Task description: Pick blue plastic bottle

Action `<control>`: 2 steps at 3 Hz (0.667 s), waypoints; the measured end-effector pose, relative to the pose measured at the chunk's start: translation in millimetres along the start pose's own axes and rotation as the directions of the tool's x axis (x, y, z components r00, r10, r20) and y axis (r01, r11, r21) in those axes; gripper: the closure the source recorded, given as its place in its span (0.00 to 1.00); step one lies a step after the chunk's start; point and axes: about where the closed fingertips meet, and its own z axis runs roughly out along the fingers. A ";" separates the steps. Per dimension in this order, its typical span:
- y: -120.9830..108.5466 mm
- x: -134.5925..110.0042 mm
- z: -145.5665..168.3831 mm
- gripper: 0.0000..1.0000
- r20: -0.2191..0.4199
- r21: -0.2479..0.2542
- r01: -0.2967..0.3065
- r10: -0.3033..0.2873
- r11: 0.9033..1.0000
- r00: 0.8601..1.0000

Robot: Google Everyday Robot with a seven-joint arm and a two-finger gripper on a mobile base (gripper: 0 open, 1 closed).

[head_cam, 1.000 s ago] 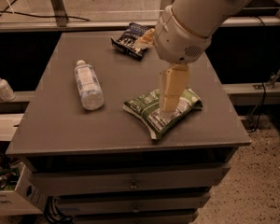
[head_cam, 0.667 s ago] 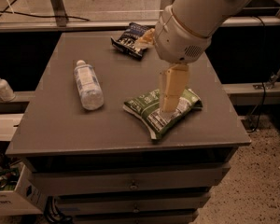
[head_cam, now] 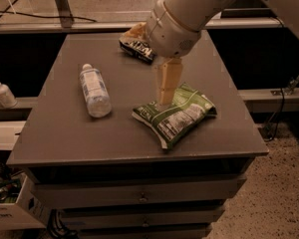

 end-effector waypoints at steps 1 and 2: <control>-39.7 -10.3 27.3 0.00 0.068 -0.033 0.159 -0.157 0.987 0.985; -64.2 -27.0 58.7 0.00 0.162 -0.076 0.342 -0.327 0.937 0.931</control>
Offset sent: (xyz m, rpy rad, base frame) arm 0.0607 0.1143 -0.0313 0.0338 -0.0498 0.6702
